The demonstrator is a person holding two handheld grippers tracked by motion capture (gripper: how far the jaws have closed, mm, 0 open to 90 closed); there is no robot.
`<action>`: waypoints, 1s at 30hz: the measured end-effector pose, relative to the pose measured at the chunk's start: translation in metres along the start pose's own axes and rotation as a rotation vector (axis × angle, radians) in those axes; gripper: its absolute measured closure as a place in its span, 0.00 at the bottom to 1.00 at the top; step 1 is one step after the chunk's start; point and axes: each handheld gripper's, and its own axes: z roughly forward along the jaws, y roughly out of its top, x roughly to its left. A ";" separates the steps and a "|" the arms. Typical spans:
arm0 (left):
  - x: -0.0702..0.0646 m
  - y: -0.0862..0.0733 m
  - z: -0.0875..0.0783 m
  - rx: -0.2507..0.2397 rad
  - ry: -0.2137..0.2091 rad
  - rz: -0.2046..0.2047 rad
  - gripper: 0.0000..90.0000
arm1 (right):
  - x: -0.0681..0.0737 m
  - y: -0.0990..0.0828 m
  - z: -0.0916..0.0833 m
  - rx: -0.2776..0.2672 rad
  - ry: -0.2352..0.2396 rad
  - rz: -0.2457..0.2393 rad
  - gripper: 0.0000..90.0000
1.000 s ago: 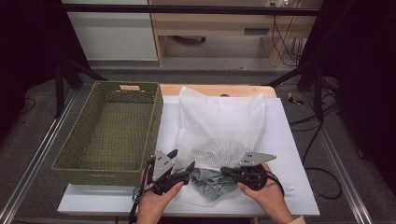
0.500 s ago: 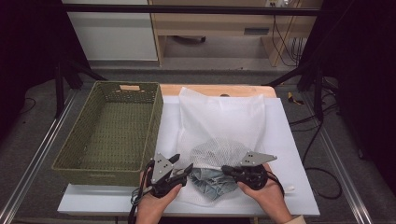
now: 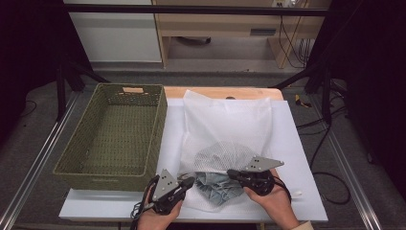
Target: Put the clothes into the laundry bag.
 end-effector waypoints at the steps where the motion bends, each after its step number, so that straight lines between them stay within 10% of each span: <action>1: -0.001 -0.002 0.001 0.009 0.005 0.002 1.00 | 0.000 0.000 0.000 -0.001 -0.001 0.001 0.99; 19: -0.023 -0.024 0.027 0.212 -0.099 0.054 1.00 | -0.001 -0.001 0.002 0.004 -0.007 -0.017 0.99; 30: -0.034 -0.031 0.051 0.252 -0.111 0.053 1.00 | 0.000 0.000 0.001 0.005 -0.013 -0.022 0.99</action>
